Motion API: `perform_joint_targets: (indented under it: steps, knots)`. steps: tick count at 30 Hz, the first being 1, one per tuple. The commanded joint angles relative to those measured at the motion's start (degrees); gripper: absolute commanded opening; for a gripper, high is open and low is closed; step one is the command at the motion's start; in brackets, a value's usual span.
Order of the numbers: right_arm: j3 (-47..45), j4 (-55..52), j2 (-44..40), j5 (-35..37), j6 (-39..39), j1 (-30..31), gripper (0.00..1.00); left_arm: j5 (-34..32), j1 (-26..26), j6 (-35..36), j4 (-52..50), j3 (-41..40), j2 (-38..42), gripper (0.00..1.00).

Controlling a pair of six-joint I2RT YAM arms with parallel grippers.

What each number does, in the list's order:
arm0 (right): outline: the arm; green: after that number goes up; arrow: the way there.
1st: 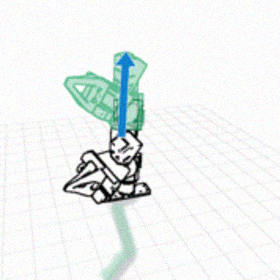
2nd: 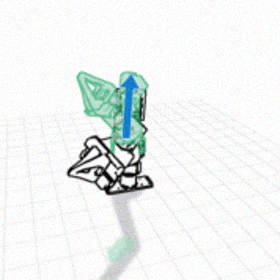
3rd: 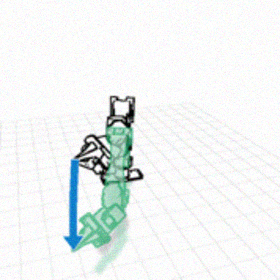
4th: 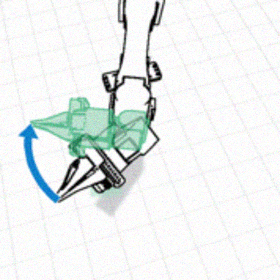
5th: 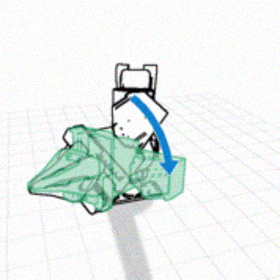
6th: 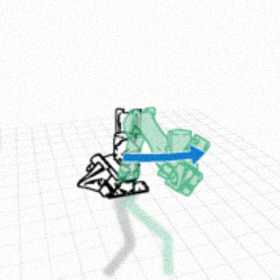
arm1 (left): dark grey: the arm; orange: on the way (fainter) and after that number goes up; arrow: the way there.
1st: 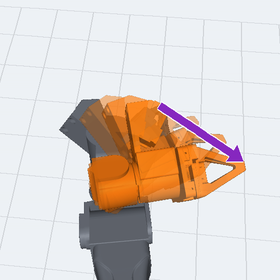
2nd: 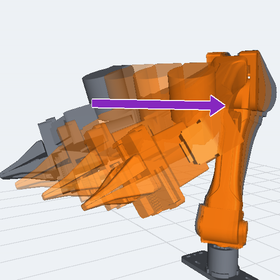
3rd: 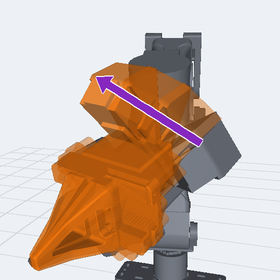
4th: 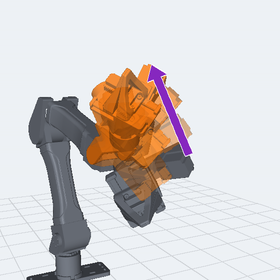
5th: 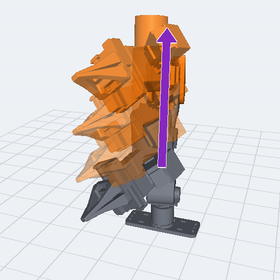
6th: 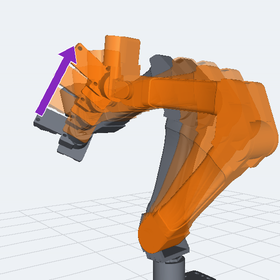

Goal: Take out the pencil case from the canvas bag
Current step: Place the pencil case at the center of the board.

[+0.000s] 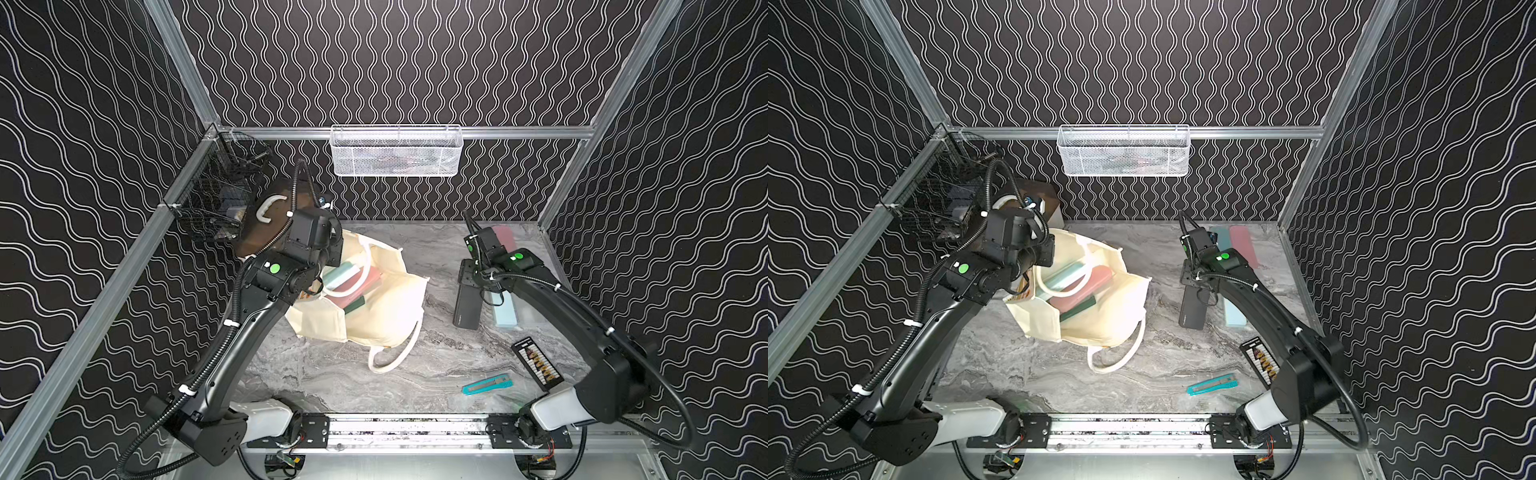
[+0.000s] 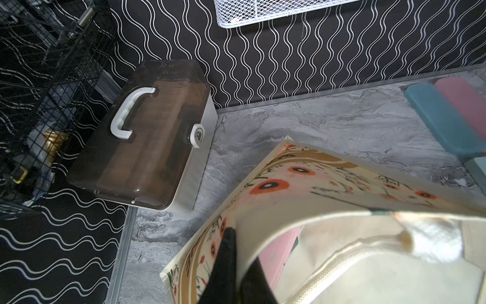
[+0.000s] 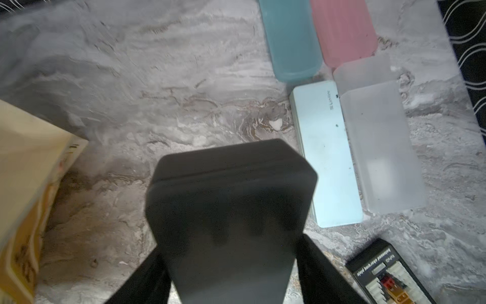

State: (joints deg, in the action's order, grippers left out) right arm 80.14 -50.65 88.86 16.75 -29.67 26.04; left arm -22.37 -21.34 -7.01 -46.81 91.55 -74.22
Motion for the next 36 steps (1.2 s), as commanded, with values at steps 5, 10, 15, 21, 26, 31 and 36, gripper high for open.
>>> perform_joint_targets:
  steps: [5,10,15,21,26,31,36]
  knots:
    - [4.1,-6.8,10.4,-3.3,5.0,-2.7,0.51,12.9,5.5,-7.0,0.7,4.5,-2.7,0.00]
    - [7.4,-8.9,17.3,-3.4,6.2,-3.4,0.53,17.6,7.6,-8.6,0.8,4.3,-3.6,0.00]
    - [10.2,-10.2,24.1,-4.9,6.6,-3.5,0.55,17.7,7.9,-8.6,0.6,3.3,-3.0,0.00]
    - [12.3,-9.9,28.6,-5.7,6.3,-3.5,0.78,17.8,8.0,-7.6,0.1,2.4,-2.1,0.00]
    - [12.3,-9.0,27.6,-6.5,5.9,-3.5,0.96,17.6,8.1,-7.1,0.5,1.2,-1.2,0.00]
    - [7.8,-6.3,22.0,-9.9,5.3,-3.5,0.96,18.4,8.0,-6.9,1.8,-0.5,-0.3,0.00]
    - [-1.6,-0.5,13.4,-13.2,3.6,-3.5,0.94,19.5,8.0,-6.6,4.8,-4.7,2.5,0.00]
